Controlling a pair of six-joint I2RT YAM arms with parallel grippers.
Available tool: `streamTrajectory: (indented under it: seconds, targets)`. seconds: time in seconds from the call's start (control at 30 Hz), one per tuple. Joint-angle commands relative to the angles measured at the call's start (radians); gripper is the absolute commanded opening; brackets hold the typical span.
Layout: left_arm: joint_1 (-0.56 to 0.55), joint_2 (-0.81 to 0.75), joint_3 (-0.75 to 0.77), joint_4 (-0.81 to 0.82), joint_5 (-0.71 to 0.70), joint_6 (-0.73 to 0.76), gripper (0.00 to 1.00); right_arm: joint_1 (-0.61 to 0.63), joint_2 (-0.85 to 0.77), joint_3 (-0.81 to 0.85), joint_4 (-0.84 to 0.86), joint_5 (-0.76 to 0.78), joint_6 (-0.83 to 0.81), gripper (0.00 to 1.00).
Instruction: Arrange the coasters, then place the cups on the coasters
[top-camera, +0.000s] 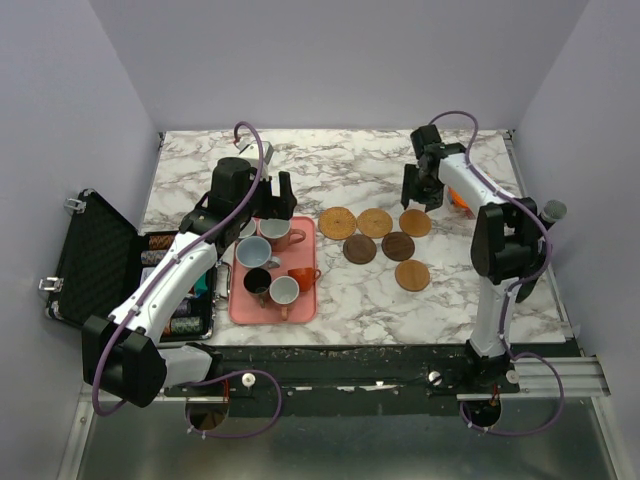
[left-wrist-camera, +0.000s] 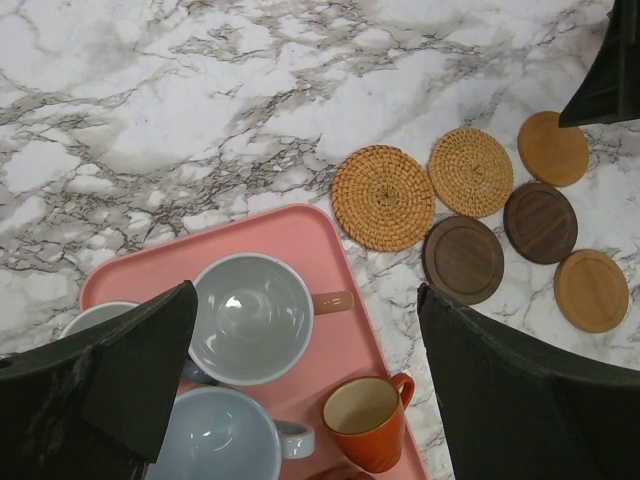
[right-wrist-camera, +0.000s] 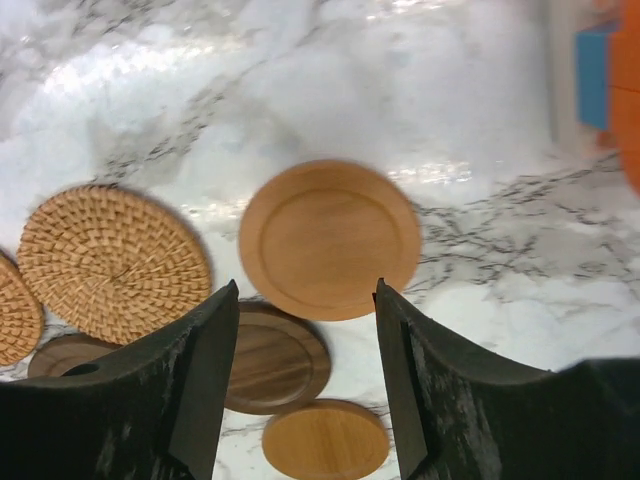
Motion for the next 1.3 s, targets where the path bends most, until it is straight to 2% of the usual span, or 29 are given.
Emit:
streamTrajectory:
  seconds: [0.0,0.23,0.43,0.7,0.9,1.03,1.27]
  targets:
    - [-0.005,-0.006,-0.007,0.002,-0.015,0.005,0.99,-0.074,-0.057,-0.088,0.056,-0.04,-0.005,0.63]
    - [-0.005,0.003,-0.006,0.001,-0.009,0.003,0.99,-0.143,-0.083,-0.209,0.122,-0.113,0.011,0.5]
    - [-0.005,0.011,-0.006,0.002,-0.009,0.003,0.99,-0.155,-0.06,-0.228,0.145,-0.19,0.028,0.47]
    - [-0.005,0.014,-0.006,0.002,-0.005,0.002,0.99,-0.155,-0.031,-0.218,0.163,-0.218,0.054,0.46]
    - [-0.005,0.014,-0.004,0.001,0.001,0.0,0.99,-0.155,-0.036,-0.223,0.157,-0.178,0.057,0.46]
    - [-0.007,0.014,-0.004,-0.001,0.001,0.0,0.99,-0.155,-0.063,-0.252,0.165,-0.108,0.063,0.49]
    - [-0.007,0.011,-0.004,0.001,0.002,-0.001,0.99,-0.168,-0.056,-0.257,0.168,-0.101,0.068,0.52]
